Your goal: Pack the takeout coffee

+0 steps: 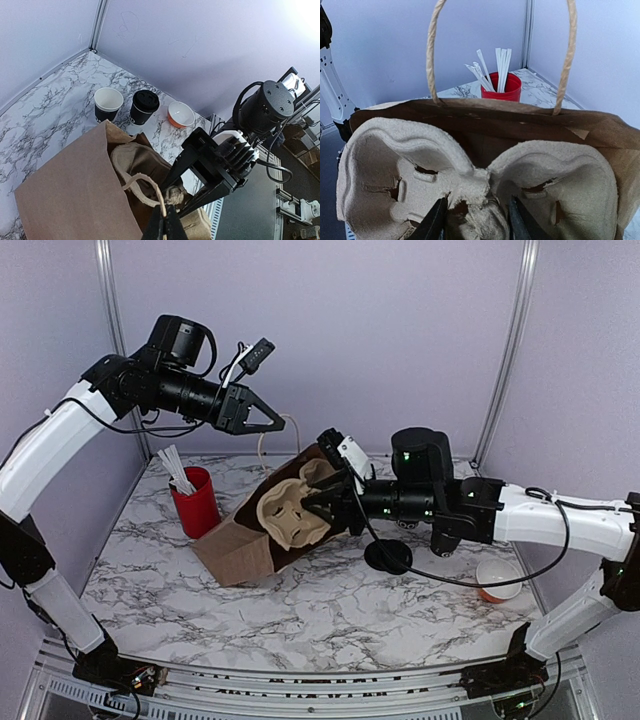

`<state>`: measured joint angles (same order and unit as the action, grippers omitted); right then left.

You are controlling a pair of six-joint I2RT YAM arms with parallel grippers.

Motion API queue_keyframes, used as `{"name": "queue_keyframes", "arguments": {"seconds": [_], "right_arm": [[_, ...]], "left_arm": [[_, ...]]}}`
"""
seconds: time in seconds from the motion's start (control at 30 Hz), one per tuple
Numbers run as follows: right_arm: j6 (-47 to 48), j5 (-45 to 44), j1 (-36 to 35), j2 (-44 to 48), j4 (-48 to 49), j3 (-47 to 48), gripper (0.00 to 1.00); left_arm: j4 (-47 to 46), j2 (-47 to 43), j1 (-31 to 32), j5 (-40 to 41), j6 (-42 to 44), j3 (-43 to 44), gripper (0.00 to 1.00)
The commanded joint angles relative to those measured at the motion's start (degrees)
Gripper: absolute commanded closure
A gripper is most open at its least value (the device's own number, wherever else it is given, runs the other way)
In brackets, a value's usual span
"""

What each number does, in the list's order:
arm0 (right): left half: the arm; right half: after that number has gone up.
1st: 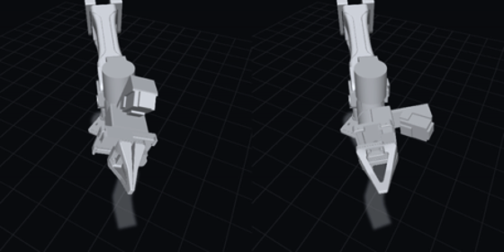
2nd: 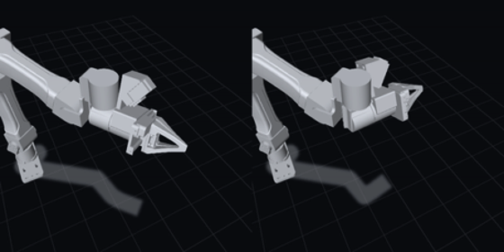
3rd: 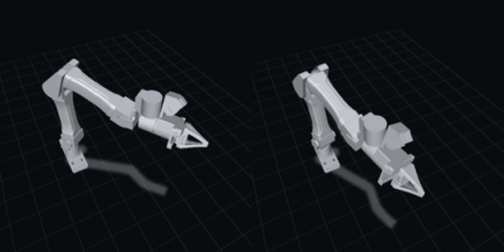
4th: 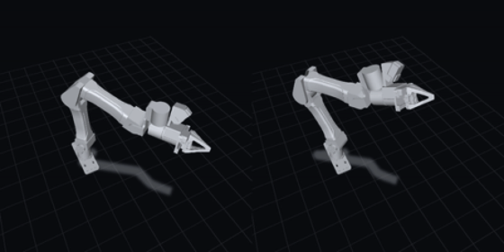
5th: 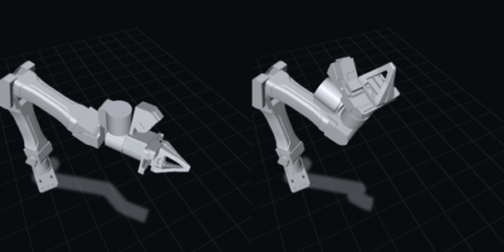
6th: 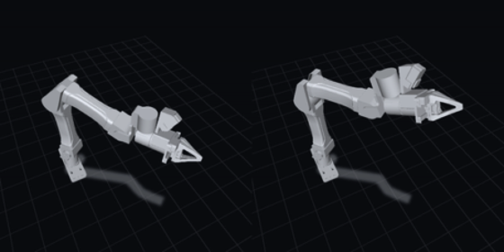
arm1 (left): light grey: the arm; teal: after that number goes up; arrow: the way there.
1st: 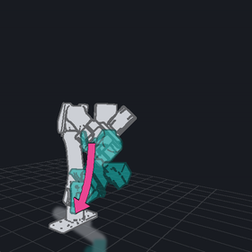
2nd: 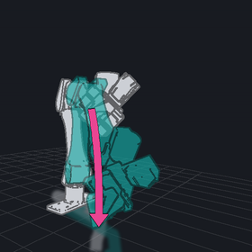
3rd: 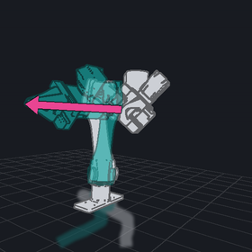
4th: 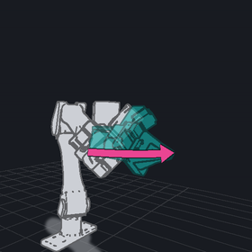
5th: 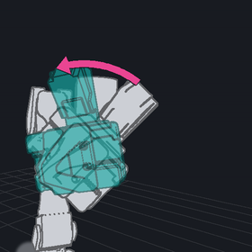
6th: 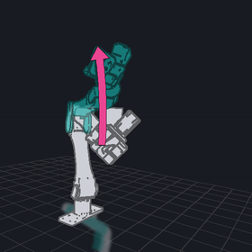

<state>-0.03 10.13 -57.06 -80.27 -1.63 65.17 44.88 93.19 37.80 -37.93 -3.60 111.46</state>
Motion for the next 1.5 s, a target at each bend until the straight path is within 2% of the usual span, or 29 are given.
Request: {"name": "queue_keyframes", "arguments": {"seconds": [0.0,0.4,0.47,0.8,1.1,1.47], "right_arm": [[-1.1,-3.6,-0.1,-0.7,3.9,-0.2,0.61],[-1.4,-6.0,-1.2,-3.9,4.6,0.7,0.61],[-1.4,-6.3,-1.3,-4.5,4.3,0.9,0.62],[-0.8,-7.2,-1.5,-6.5,4.2,0.7,0.62],[0.8,-10.8,-2.8,-6.5,2.8,1.6,0.62],[1.5,-10.3,-2.6,-6.9,-1.1,1.4,0.62]], "left_arm": [[-1.0,-2.8,0.2,-3.7,0.8,-0.4,1.0],[-1.6,-3.6,0.6,-7.0,1.5,-1.3,1.0],[-1.7,-3.2,2.7,-7.2,1.4,-1.0,1.0],[-1.8,-0.2,5.6,-7.9,0.7,1.9,1.0],[-1.8,0.9,6.7,-7.0,0.8,3.4,1.0],[-2.2,0.3,6.7,-4.5,0.8,4.0,1.0]]}}
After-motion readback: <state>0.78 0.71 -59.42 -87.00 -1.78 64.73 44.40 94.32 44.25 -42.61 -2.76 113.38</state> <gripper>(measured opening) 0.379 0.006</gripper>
